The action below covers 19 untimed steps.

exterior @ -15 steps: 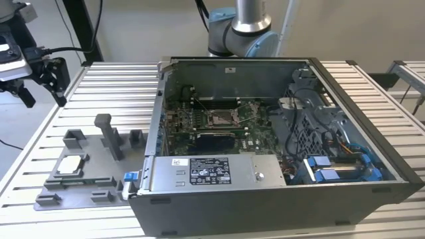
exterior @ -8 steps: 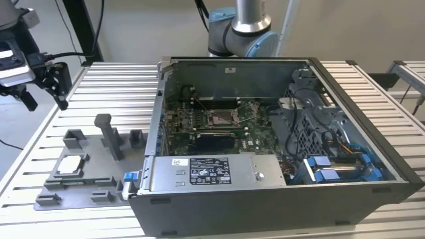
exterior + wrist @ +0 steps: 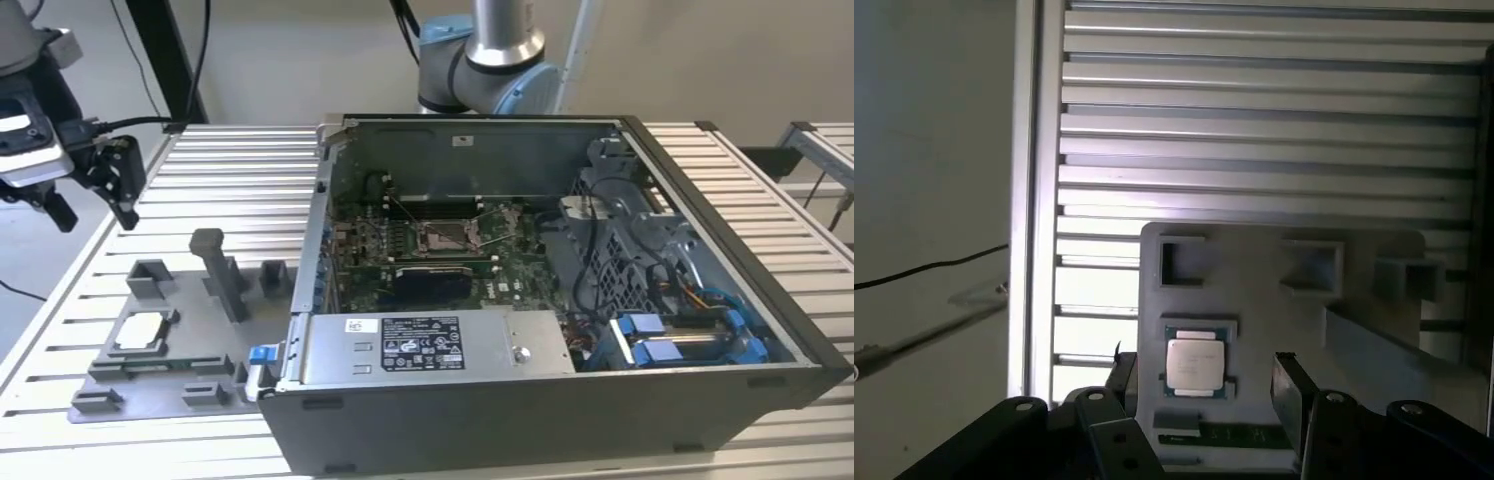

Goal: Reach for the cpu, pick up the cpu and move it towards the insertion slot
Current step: 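Pick up the cpu and move it towards the insertion slot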

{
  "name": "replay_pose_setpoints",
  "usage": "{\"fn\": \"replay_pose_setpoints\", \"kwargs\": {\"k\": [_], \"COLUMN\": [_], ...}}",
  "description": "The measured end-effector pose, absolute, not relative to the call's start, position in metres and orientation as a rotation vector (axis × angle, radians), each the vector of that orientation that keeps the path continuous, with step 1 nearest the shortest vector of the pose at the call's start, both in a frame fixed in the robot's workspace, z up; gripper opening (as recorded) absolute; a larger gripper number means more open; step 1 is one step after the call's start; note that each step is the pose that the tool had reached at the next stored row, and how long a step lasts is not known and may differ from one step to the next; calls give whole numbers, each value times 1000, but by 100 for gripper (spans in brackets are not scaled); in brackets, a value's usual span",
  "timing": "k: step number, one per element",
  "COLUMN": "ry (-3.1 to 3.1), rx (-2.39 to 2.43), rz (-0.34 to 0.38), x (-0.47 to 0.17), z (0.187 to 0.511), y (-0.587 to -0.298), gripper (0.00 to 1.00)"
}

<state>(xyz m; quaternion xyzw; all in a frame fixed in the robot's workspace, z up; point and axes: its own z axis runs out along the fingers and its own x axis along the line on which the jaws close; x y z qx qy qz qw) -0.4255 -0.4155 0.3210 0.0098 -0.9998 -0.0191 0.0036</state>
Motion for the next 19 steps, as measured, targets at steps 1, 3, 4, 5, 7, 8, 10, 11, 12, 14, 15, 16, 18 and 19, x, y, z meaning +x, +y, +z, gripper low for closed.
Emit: {"fn": "replay_pose_setpoints", "kwargs": {"k": [1,3,4,5,7,8,10,11,12,14,15,16,18,19], "ry": [-3134,-3134,-3133,-3134,-3133,-3133,-3133,-3133,-3133,-3133,-3133,-3133,-3133,-3133], "rx": [31,31,31,31,31,31,31,31,31,31,31,31,31,31], "rz": [-60,-60,-60,-60,-60,-60,-60,-60,-60,-60,-60,-60,-60,-60], "x": [-425,-425,-425,-425,-425,-425,-426,-425,-425,-425,-425,-425,-425,-425], "z": [320,318,317,315,313,312,310,309,308,306,305,304,302,301], "y": [-417,-418,-419,-420,-421,-422,-423,-424,-425,-426,-427,-427,-429,-430], "gripper": [100,100,100,100,100,100,100,100,100,100,100,100,100,100]}}
